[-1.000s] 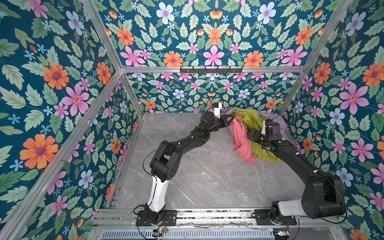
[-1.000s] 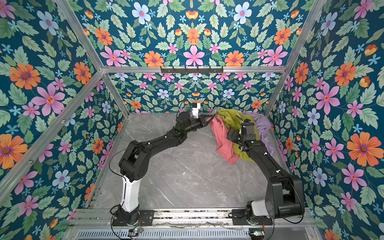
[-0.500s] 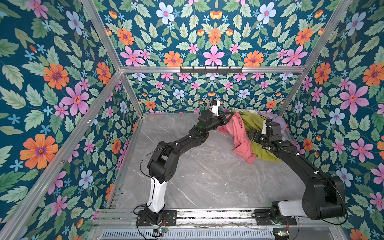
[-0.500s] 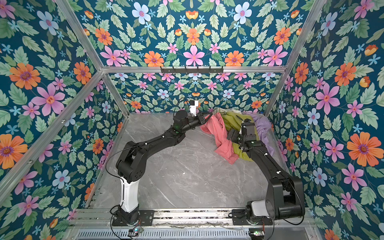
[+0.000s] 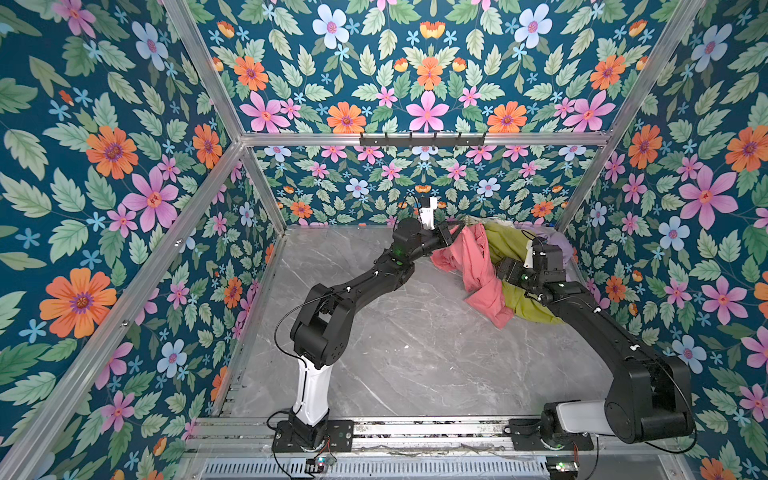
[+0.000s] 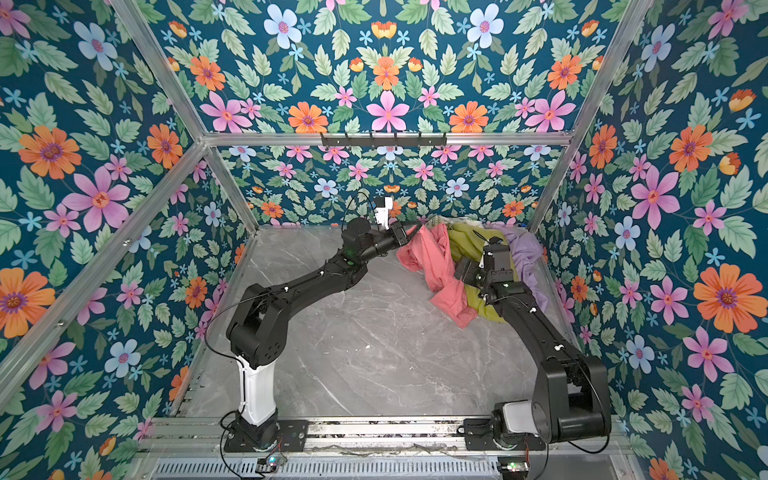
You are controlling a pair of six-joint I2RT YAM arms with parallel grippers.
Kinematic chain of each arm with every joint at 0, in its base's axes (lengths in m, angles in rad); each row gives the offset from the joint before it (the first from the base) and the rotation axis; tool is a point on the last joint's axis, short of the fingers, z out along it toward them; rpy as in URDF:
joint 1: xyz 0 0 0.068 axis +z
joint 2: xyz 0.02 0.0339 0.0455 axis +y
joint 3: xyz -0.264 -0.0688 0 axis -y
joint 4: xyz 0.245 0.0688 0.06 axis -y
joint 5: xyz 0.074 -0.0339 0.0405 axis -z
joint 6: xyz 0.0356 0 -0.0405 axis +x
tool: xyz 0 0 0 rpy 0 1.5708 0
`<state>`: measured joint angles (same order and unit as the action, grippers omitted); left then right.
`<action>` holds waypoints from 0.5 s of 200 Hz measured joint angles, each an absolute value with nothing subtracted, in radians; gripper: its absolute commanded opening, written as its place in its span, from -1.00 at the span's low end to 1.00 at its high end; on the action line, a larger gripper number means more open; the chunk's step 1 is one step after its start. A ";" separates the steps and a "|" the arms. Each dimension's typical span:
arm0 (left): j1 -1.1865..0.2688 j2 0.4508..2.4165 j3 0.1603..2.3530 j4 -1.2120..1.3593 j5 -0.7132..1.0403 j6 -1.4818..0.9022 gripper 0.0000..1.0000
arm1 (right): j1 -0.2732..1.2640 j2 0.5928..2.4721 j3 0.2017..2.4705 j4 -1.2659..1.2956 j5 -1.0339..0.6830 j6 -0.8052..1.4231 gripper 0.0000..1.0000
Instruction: Pick out a specific cloth from the pile
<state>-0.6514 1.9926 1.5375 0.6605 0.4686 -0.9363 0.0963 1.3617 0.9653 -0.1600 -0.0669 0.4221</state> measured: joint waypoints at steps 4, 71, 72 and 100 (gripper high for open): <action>-0.651 1.991 1.537 0.661 0.469 -0.936 -1.00 | 0.096 1.360 0.965 -0.160 -0.067 0.422 0.99; -0.641 1.961 1.525 0.665 0.468 -0.936 -1.00 | 0.096 1.345 0.963 -0.159 -0.067 0.422 0.99; -0.641 1.960 1.525 0.665 0.468 -0.936 -1.00 | 0.096 1.345 0.962 -0.159 -0.067 0.422 0.99; -0.637 1.946 1.511 0.670 0.468 -0.936 -1.00 | 0.096 1.345 0.957 -0.159 -0.067 0.419 0.99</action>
